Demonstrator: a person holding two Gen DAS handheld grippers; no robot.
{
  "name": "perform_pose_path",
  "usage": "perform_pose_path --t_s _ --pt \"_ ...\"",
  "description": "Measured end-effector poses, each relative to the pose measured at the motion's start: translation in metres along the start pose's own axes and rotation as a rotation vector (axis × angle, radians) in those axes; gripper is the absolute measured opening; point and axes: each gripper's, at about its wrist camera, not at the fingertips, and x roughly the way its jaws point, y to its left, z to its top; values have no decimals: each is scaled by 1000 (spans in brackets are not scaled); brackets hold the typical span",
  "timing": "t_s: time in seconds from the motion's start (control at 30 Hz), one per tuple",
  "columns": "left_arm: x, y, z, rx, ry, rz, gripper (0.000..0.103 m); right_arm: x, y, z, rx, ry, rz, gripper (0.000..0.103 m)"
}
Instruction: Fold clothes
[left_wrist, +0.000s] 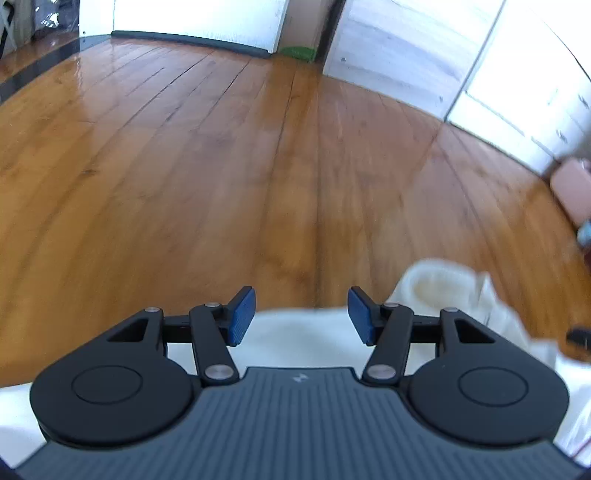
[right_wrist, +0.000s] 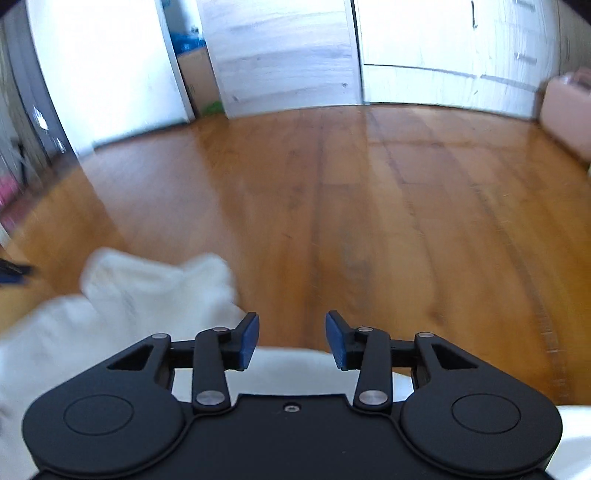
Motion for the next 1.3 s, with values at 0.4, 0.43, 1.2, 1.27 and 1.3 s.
perform_pose_path --t_s 0.4,0.43,1.2,1.27,1.3 --pt "-51 123 -66 -143 61 136 55 55 2 -27 -109 110 -114 5" --pt "-55 129 -70 -150 58 158 53 58 8 -28 -166 104 -152 4" --pt "-188 261 -196 -583 43 497 56 -24 163 -41 -265 -73 12 77" --pt "-191 266 -200 -580 31 526 58 -31 196 -53 -297 -36 102 77" --pt "-192 269 -203 -586 24 534 61 -33 212 -62 -302 -11 148 77"
